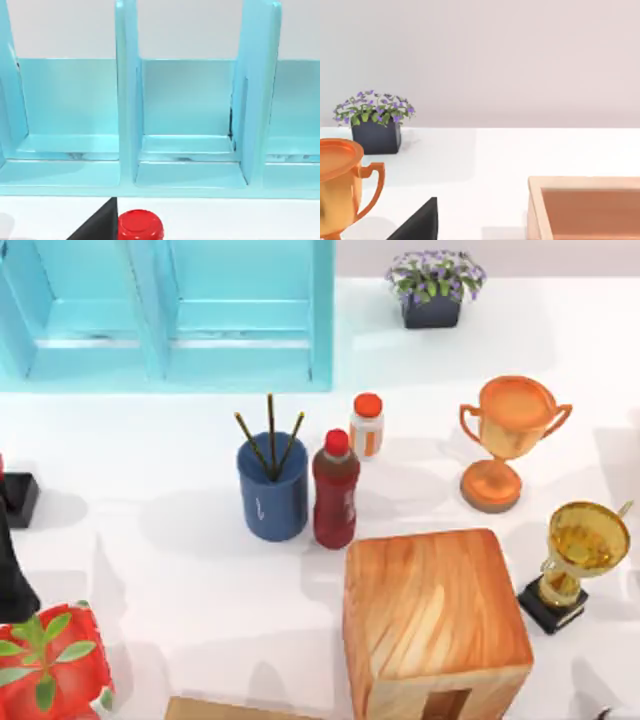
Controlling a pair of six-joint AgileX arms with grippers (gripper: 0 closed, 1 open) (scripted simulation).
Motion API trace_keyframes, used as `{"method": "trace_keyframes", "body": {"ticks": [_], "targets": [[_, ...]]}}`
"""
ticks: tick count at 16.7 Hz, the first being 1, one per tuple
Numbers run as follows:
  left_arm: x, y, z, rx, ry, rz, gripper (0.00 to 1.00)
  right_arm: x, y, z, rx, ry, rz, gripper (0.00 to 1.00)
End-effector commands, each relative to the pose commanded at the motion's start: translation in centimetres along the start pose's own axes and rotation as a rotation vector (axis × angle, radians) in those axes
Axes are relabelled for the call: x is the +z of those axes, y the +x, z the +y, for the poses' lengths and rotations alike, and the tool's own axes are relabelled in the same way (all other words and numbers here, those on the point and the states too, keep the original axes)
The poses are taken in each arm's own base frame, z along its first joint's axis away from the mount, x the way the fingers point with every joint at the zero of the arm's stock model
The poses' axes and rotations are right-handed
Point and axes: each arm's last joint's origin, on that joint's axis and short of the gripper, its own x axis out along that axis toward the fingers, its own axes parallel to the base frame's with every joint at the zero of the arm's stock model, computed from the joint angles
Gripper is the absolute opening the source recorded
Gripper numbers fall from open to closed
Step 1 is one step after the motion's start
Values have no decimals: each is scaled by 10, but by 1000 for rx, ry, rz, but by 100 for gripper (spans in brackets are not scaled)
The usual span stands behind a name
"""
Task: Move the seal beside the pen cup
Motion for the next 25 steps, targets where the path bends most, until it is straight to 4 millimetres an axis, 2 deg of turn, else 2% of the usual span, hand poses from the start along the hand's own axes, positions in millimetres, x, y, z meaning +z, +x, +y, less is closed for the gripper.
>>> {"method": "trace_keyframes", "body": {"ticks": [3,5,9,12,15,18,21,25], "targets": [[2,0,0,1,1,9,100,0,0,0,0,0,0,100],[11,0,1,5,5,53,100,0,0,0,0,0,0,100],[50,9,3,16,19,237,100,0,0,0,0,0,0,100],[88,32,6,25,30,443,100,0,0,0,0,0,0,100],[121,74,11,29,38,679,100,0,0,0,0,0,0,100],[140,128,18,26,40,921,100,0,0,0,0,0,0,100],[139,186,28,19,37,1148,100,0,0,0,0,0,0,100],[117,248,40,2,27,1394,100,0,0,0,0,0,0,100]]}}
